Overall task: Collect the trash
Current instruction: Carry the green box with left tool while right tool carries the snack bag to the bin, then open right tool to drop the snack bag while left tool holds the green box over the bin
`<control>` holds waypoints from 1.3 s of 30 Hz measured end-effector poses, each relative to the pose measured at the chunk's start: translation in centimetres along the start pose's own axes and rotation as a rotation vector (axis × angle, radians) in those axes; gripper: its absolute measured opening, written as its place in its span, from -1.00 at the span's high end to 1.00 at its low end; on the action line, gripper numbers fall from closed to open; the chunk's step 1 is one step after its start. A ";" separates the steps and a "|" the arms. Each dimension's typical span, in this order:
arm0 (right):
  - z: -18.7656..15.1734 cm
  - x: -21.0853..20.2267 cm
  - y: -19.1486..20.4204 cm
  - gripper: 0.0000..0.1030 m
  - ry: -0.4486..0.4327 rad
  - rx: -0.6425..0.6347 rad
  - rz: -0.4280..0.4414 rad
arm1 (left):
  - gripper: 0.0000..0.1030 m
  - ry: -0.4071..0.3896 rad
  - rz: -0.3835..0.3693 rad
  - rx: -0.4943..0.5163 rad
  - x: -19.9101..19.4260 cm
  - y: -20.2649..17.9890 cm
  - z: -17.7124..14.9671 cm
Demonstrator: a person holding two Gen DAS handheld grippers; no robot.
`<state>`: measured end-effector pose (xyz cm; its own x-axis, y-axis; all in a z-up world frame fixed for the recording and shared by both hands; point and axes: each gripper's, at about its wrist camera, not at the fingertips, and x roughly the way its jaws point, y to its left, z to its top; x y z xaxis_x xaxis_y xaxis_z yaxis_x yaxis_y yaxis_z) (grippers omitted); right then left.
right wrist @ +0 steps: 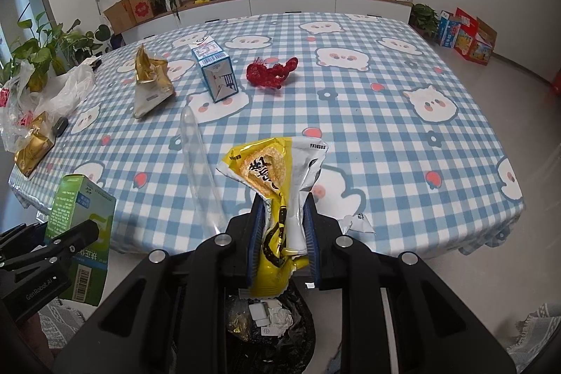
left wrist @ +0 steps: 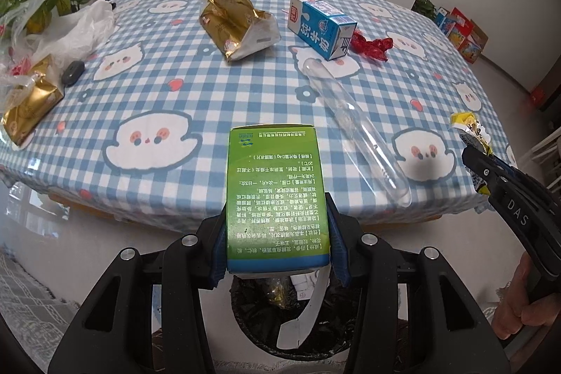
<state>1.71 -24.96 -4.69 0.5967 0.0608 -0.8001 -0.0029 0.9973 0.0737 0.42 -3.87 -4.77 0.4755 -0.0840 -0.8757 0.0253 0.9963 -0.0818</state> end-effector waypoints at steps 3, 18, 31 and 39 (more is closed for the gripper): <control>-1.4 -0.8 0.7 0.60 0.003 -0.010 0.007 | 0.11 0.007 0.003 -0.005 -0.4 0.4 -1.6; -8.2 -0.4 4.2 0.61 0.069 -0.037 0.049 | 0.11 0.064 0.004 -0.048 2.9 3.3 -9.3; -14.0 3.9 6.7 0.61 0.168 -0.044 0.085 | 0.11 0.076 0.031 -0.090 6.2 5.4 -14.1; -17.1 7.7 7.5 0.61 0.247 -0.069 0.092 | 0.11 0.092 0.053 -0.145 8.2 8.3 -15.7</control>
<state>-7.42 -16.26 -20.42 0.3778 0.1515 -0.9134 -0.1076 0.9870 0.1192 -9.30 3.47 -20.09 0.3903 -0.0389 -0.9199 -0.1282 0.9871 -0.0961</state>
